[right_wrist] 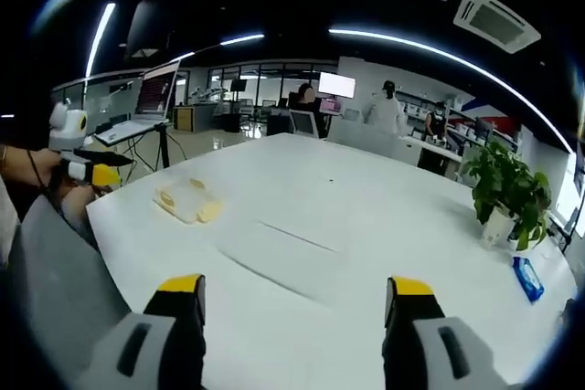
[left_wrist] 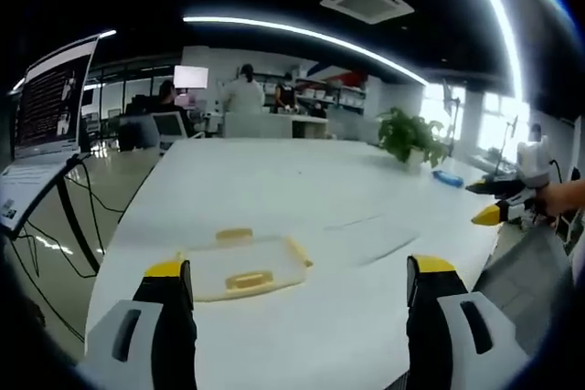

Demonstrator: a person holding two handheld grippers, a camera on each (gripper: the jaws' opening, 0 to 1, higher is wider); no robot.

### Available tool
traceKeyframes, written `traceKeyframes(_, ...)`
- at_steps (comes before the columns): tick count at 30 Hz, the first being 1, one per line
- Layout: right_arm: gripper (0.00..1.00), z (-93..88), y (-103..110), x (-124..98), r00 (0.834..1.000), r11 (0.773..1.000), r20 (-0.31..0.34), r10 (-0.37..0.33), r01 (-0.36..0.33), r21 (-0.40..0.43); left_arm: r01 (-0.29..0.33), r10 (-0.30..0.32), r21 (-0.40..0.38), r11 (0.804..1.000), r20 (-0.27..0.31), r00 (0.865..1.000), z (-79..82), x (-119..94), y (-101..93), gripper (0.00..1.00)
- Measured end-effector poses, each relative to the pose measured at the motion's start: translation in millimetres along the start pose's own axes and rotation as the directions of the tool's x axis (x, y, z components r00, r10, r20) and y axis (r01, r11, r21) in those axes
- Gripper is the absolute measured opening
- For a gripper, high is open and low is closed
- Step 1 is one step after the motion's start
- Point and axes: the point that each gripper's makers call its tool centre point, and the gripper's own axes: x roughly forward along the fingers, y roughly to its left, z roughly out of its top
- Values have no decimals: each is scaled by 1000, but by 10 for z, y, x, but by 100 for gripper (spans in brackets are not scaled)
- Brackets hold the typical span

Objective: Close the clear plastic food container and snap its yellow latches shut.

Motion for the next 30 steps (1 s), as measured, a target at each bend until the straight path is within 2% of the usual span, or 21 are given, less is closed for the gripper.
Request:
traceKeyframes(4, 80, 66, 31, 85, 1000, 1000, 8, 17, -17, 16, 18, -17, 53, 998, -10, 1000, 19, 36, 39, 99)
traceKeyframes(10, 80, 249, 121, 292, 997, 996, 15, 79, -79, -32, 19, -17, 79, 997, -32, 999, 41, 57, 200, 99)
traceKeyframes(12, 78, 380, 215, 352, 989, 989, 51, 140, -137, -51, 14, -8, 100, 995, -58, 998, 4, 74, 286, 98)
traceKeyframes(14, 78, 459, 250, 417, 986, 987, 46, 158, -156, -45, 14, -3, 117, 993, -89, 996, -62, 108, 372, 97)
traceKeyframes(15, 79, 507, 295, 462, 982, 982, 47, 183, -181, -44, 13, -1, 112, 994, -108, 994, -105, 129, 419, 97)
traceKeyframes(18, 79, 596, 387, 573, 971, 971, 47, 234, -232, -56, 15, -2, 108, 994, -119, 993, -145, 180, 508, 97)
traceKeyframes(20, 78, 579, 457, 655, 964, 962, -4, 266, -266, -68, 21, -8, 107, 994, -129, 992, -152, 208, 552, 97)
traceKeyframes(24, 80, 626, 568, 771, 946, 943, -31, 322, -324, -78, 46, -20, 148, 988, -174, 985, -202, 276, 666, 91)
traceKeyframes(30, 79, 746, 708, 945, 917, 906, -62, 394, -399, -140, 92, -45, 198, 976, -230, 972, -249, 367, 800, 92)
